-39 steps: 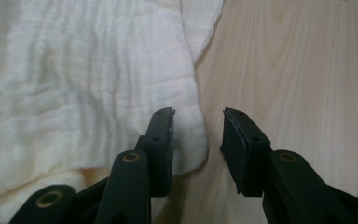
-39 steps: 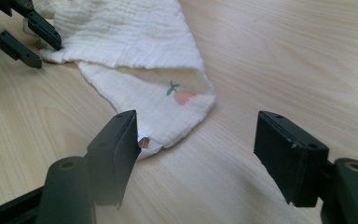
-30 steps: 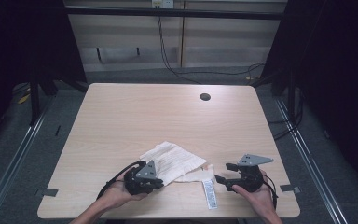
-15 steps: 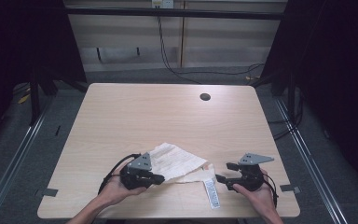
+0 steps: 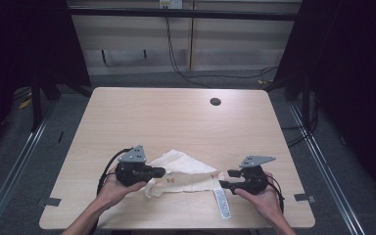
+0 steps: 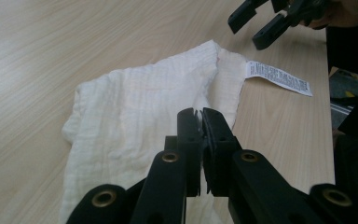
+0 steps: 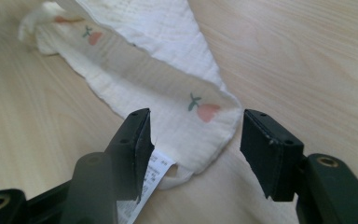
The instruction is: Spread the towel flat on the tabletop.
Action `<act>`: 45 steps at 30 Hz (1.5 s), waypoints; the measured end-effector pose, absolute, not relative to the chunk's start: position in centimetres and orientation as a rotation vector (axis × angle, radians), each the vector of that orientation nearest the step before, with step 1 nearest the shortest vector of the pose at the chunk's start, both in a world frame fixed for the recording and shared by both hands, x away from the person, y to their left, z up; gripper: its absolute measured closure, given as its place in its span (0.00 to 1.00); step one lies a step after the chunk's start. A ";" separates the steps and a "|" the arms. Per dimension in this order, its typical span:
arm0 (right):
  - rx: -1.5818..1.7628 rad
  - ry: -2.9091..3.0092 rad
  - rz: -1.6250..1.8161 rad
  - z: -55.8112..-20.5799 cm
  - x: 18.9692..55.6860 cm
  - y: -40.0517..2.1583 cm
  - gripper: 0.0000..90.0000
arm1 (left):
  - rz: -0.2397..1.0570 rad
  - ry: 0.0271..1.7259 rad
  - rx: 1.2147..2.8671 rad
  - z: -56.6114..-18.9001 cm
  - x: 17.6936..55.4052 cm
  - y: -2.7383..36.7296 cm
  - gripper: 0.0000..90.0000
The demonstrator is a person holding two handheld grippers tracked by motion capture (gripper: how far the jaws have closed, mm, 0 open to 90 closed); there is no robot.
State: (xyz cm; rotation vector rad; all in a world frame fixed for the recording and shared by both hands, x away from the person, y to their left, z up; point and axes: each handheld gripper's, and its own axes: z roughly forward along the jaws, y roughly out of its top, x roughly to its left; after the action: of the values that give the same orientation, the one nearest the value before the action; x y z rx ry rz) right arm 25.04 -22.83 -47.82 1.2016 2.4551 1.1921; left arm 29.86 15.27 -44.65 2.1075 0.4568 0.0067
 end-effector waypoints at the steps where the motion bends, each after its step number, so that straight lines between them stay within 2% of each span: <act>1: 1.179 2.456 1.185 -48.1 25.3 -22.6 0.51 | 0.013 0.457 2.111 -44.7 29.9 15.3 0.96; 3: 1.195 2.431 1.226 -48.7 25.4 -22.8 0.57 | 0.010 0.455 2.112 -44.8 29.9 15.3 0.96; 10: 1.181 2.417 1.210 -49.2 25.3 -23.1 0.58 | 0.021 0.469 2.110 -45.1 29.8 16.0 0.96; 14: 1.161 2.447 1.209 -49.7 25.5 -22.8 0.64 | 0.016 0.490 2.106 -45.2 30.2 16.5 0.96; 28: 1.075 2.474 1.130 -50.3 25.3 -21.6 0.63 | 0.007 0.540 2.072 -45.5 30.9 17.8 0.96; 31: 1.073 2.462 1.090 -50.2 25.2 -21.3 0.69 | 0.015 0.548 2.075 -45.6 31.0 17.8 0.96; 36: 1.044 2.484 1.088 -50.2 25.1 -20.9 0.92 | 0.022 0.549 2.080 -45.7 30.9 17.8 0.96; 40: 1.088 2.488 1.145 -49.7 25.5 -21.3 0.97 | 0.034 0.549 2.077 -45.5 30.9 18.1 0.96; 45: 1.081 2.462 1.251 -48.3 25.6 -21.8 0.98 | 0.027 0.564 2.057 -45.4 30.9 18.8 0.97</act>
State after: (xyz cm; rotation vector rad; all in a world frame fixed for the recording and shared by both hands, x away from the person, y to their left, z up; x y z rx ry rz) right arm 25.56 -21.80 -48.27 1.0815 2.4621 1.2514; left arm 30.86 18.78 -45.42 2.0568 0.5636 0.0270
